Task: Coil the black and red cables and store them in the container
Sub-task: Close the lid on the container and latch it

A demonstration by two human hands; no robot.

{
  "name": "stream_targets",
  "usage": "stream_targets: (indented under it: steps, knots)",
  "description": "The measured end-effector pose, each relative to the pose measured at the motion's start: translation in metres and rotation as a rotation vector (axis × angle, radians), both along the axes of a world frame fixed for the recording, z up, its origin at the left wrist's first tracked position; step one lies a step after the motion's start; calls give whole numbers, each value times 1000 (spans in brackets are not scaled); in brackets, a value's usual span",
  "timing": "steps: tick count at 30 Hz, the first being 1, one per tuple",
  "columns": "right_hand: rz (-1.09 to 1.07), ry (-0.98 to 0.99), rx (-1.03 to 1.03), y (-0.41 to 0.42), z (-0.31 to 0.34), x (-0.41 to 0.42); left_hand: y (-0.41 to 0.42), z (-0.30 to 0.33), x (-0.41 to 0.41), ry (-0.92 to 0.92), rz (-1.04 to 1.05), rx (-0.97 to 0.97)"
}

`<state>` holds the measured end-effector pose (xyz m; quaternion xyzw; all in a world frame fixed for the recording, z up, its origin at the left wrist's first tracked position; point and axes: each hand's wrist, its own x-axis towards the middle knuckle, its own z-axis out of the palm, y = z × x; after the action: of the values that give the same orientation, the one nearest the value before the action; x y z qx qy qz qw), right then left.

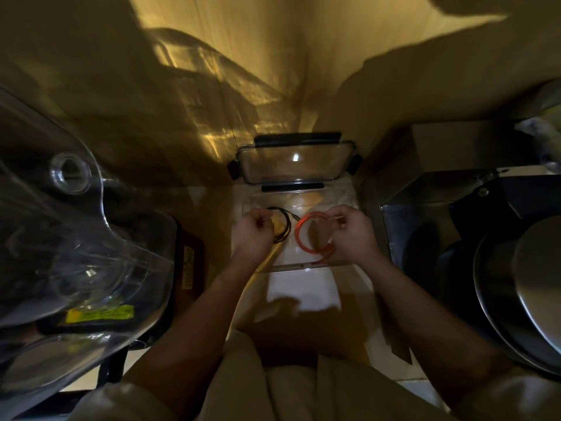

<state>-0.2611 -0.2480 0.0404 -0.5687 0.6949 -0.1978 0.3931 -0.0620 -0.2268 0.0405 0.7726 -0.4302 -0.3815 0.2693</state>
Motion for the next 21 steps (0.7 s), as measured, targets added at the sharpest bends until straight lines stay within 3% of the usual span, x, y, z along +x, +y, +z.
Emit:
stream_targets:
  steps: [8,21]
  knots:
    - [-115,-179,21,-24,11,-4,-16,10,12,139,225,-37]
    - [-487,-442,88,-87,-8,-12,-62,10,37,387,554,-116]
